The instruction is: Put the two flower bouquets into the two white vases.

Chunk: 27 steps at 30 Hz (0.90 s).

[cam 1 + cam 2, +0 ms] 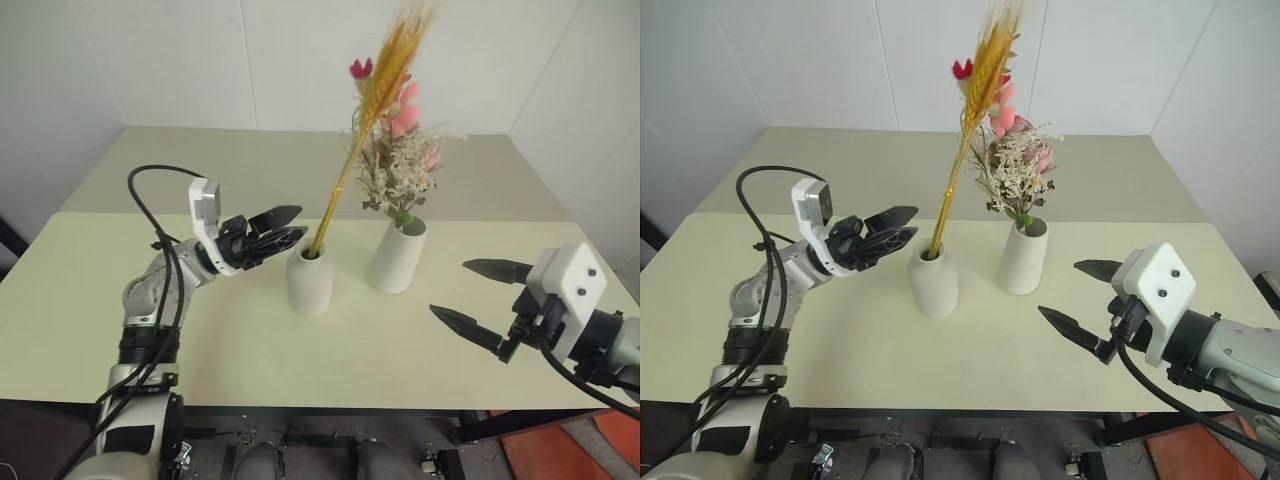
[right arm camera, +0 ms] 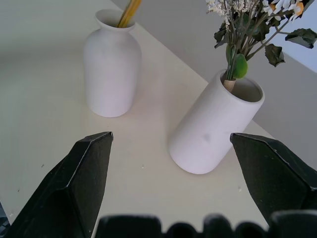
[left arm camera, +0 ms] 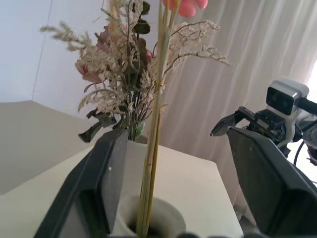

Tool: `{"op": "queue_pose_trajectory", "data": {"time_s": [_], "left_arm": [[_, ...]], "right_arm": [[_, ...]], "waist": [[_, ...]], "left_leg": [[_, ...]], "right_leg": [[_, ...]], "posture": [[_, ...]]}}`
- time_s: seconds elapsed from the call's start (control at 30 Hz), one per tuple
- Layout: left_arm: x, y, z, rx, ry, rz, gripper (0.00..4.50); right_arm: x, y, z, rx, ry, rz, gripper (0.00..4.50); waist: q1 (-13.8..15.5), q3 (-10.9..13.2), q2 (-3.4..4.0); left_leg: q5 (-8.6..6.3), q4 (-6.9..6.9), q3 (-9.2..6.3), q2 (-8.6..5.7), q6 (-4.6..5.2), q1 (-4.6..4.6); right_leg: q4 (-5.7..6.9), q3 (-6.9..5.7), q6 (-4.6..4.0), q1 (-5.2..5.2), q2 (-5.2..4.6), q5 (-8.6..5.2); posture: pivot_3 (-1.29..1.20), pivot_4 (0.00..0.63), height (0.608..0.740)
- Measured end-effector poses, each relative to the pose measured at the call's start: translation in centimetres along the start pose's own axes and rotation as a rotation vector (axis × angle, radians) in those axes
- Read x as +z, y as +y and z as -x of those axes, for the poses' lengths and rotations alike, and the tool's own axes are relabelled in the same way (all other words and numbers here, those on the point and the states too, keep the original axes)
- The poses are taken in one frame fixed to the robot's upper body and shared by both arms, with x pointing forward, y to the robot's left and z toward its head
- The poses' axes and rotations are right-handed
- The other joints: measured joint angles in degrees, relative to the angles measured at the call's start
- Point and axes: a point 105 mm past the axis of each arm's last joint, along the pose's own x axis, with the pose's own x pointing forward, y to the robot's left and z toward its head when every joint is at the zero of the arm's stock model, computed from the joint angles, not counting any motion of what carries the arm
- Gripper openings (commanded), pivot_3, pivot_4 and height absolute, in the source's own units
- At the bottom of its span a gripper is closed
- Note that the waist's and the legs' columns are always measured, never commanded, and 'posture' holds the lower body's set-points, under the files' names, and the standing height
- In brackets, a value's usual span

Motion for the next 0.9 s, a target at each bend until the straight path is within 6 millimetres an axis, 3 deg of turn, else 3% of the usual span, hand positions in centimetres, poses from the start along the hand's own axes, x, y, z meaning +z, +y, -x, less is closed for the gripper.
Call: {"op": "queue_pose_trajectory", "data": {"time_s": [0.13,0.27,0.4,0.6,0.73,0.9], "left_arm": [[0.8,-1.2,1.4,-0.006,0.000,0.008,4.46],[0.1,-1.4,3.0,0.065,0.044,0.015,4.46],[-0.2,-1.0,6.8,0.221,0.125,-0.012,4.46],[2.1,-1.3,10.5,0.357,0.201,-0.112,4.46],[3.5,-1.7,11.3,0.373,0.216,-0.163,4.46],[3.6,-1.9,11.3,0.373,0.233,-0.175,4.46]], "right_arm": [[0.0,-0.3,0.0,-0.002,-0.008,0.002,4.50],[0.0,-0.6,0.0,-0.008,-0.007,0.005,4.50],[-0.2,-0.6,0.2,0.004,0.000,-0.003,4.50],[-0.9,-1.4,1.7,0.006,0.048,-0.012,4.50],[-1.2,-2.0,3.0,0.016,0.087,-0.013,4.50],[-1.2,-2.8,4.5,0.014,0.128,-0.003,4.50]], "waist": [[0.0,0.0,0.02],[0.0,0.0,0.01],[-0.4,0.0,0.02],[0.3,0.0,0.00],[0.3,0.0,0.00],[0.1,0.0,-0.02]], "left_leg": [[0.00,-0.01,0.01,0.01,0.00,0.04],[0.00,-0.01,0.02,0.02,0.00,0.05],[0.00,-0.04,0.04,0.08,0.00,0.05],[0.00,-0.04,0.06,0.06,0.00,0.04],[0.00,-0.04,0.08,0.08,0.00,0.07],[0.00,-0.04,0.12,0.11,0.00,0.07]], "right_leg": [[0.00,0.00,0.00,0.02,0.00,-0.01],[0.00,0.00,0.00,0.02,0.00,-0.01],[0.01,0.01,-0.06,-0.04,0.04,-0.04],[-0.02,-0.01,-0.04,-0.01,-0.01,-0.07],[-0.01,-0.02,0.01,-0.01,0.00,-0.15],[-0.01,-0.01,0.04,-0.02,0.02,-0.18]], "posture": [[0.00,0.150,0.740],[0.00,0.150,0.740],[0.00,0.150,0.740],[0.00,0.150,0.740],[0.00,0.150,0.740],[0.00,0.150,0.740]]}}
